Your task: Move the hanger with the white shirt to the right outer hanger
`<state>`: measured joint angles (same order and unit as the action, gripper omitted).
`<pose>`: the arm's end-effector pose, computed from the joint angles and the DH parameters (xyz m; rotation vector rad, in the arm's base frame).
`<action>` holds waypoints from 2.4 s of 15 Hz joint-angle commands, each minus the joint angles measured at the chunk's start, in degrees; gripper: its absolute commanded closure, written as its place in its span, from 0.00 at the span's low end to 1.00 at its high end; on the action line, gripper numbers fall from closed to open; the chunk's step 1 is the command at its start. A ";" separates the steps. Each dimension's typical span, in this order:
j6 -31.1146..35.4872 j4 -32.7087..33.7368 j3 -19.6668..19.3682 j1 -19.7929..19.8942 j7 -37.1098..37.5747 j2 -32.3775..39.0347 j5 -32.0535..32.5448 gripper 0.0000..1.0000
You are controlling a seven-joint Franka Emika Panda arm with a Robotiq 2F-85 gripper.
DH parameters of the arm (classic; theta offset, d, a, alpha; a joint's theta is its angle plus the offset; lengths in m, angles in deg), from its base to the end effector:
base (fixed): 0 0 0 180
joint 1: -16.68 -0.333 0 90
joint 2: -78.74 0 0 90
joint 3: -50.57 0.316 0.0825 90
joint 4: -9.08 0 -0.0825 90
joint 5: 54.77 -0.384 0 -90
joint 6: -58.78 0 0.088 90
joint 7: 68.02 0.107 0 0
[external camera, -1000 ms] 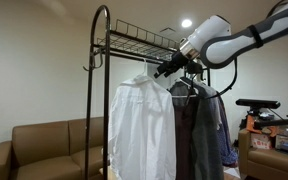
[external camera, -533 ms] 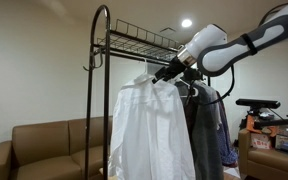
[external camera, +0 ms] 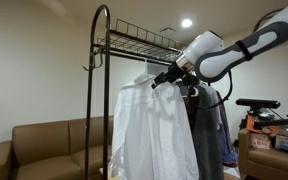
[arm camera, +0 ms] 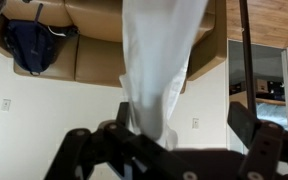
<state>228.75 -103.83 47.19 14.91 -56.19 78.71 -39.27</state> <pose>0.6051 0.0012 0.5892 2.6839 0.0087 1.4665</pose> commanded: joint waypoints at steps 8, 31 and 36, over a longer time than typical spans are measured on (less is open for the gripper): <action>0.52 1.09 0.07 -0.05 -1.51 1.14 -3.62 0.66; 27.27 1.14 -2.69 2.74 3.14 1.53 -9.77 0.91; 28.72 -3.90 -0.47 -0.33 1.70 -0.59 -9.90 0.91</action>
<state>257.52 -106.89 45.55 16.05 -52.31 79.91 -48.18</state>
